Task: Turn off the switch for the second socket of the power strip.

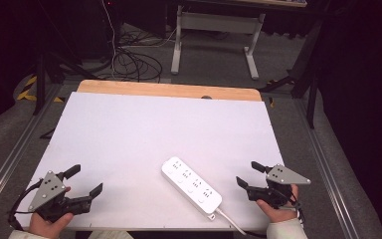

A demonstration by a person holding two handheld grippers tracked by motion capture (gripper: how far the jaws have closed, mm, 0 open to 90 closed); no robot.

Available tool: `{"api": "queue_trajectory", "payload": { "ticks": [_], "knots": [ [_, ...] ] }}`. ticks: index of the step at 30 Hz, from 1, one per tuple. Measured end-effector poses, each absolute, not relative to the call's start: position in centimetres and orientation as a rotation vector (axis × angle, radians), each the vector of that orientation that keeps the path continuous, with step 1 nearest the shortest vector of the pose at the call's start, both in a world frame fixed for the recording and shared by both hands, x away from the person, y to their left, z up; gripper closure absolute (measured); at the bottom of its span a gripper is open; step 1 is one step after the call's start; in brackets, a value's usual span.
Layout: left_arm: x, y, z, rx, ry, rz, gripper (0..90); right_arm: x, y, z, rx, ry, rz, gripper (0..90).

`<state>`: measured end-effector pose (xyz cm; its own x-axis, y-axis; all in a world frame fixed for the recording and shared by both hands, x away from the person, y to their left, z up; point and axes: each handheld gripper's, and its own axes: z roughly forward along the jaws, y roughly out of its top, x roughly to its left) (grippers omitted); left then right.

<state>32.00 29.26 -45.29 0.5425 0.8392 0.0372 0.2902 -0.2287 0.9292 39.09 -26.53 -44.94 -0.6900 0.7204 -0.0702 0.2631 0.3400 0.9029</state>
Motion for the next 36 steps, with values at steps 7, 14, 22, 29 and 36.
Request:
{"api": "queue_trajectory", "payload": {
  "ticks": [7,14,22,29,36],
  "knots": [
    [32.0,29.3,-45.2,1.784,0.934,0.704,11.8,39.0,-26.5,-44.8,0.858,2.151,1.310,24.8],
    [31.7,29.1,-45.1,1.792,0.917,0.734,11.8,39.0,-26.5,-44.7,0.842,2.148,1.308,24.8],
    [31.6,29.2,-45.1,1.766,0.926,0.723,11.5,38.9,-26.4,-44.6,0.831,2.156,1.294,27.9],
    [31.6,29.0,-45.1,1.775,0.922,0.737,11.5,39.0,-26.8,-43.9,0.829,2.151,1.306,30.5],
    [31.6,29.0,-45.1,1.784,0.926,0.745,11.5,39.3,-26.0,-42.8,0.777,2.217,1.281,38.7]
  ]
}}
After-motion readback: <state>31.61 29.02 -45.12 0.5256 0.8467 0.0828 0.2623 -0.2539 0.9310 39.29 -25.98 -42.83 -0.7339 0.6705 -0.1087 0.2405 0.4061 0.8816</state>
